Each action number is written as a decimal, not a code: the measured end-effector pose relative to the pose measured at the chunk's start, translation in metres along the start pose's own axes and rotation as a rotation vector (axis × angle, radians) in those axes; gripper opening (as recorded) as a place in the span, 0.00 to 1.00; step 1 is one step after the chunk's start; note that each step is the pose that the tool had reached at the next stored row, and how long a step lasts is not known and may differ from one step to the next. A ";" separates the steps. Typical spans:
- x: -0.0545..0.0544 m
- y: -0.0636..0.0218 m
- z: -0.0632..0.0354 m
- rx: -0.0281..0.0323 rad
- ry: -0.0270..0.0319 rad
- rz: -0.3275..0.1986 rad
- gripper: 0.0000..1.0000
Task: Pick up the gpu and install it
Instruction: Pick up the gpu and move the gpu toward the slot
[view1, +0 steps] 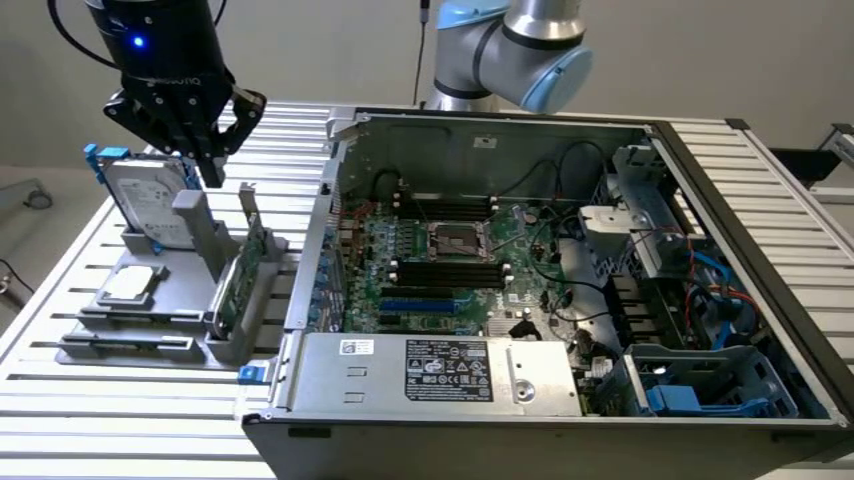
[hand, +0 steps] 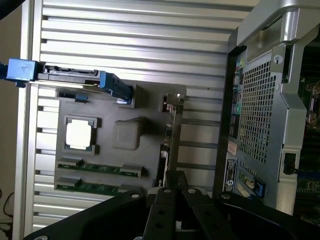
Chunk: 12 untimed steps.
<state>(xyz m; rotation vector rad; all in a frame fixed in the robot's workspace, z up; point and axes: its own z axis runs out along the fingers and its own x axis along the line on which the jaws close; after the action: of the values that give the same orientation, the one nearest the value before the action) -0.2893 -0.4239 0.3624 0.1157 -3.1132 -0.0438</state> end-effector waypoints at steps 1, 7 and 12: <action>0.000 0.0000 0.0000 0.0000 0.0000 0.000 0.12; 0.001 -0.0001 0.0033 0.0007 -0.0011 0.000 0.30; 0.003 -0.0010 0.0124 0.0011 -0.0011 0.001 0.32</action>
<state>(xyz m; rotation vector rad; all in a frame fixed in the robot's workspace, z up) -0.2929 -0.4247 0.3500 0.1147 -3.1145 -0.0421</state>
